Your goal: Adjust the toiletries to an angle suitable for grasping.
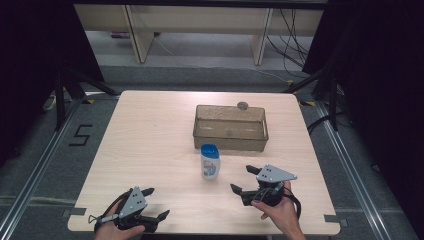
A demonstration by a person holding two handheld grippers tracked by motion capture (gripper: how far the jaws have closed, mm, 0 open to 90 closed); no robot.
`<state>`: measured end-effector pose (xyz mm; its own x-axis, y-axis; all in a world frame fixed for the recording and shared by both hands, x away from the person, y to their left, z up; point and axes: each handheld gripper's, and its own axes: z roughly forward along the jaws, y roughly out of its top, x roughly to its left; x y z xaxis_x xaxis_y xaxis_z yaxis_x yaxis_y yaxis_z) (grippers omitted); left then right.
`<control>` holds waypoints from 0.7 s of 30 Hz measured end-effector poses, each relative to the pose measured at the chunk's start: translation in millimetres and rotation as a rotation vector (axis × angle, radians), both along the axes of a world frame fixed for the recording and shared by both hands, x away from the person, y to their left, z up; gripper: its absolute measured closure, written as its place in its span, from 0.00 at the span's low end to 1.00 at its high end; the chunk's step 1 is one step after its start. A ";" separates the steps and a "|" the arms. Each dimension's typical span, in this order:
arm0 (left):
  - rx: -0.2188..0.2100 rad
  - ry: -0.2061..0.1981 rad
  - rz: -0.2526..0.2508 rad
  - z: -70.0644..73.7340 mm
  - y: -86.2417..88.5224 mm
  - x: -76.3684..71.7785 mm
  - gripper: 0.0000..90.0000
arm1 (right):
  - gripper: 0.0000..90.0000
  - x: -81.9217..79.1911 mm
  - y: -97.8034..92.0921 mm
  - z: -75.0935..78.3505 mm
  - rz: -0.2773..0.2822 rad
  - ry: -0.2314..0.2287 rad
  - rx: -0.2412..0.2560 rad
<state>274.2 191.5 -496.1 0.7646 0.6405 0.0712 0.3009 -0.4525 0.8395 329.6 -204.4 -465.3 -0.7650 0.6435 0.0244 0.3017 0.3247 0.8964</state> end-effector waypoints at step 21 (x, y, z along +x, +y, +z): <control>-0.014 0.009 0.000 -0.9 -1.1 -0.5 0.16 | 0.18 30.3 24.3 -2.4 0.053 -0.004 -0.009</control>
<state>273.6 190.4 -497.0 0.7652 0.6414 0.0549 0.3087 -0.4405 0.8430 359.9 -180.1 -467.7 -0.7984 0.6019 0.0160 0.2803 0.3481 0.8946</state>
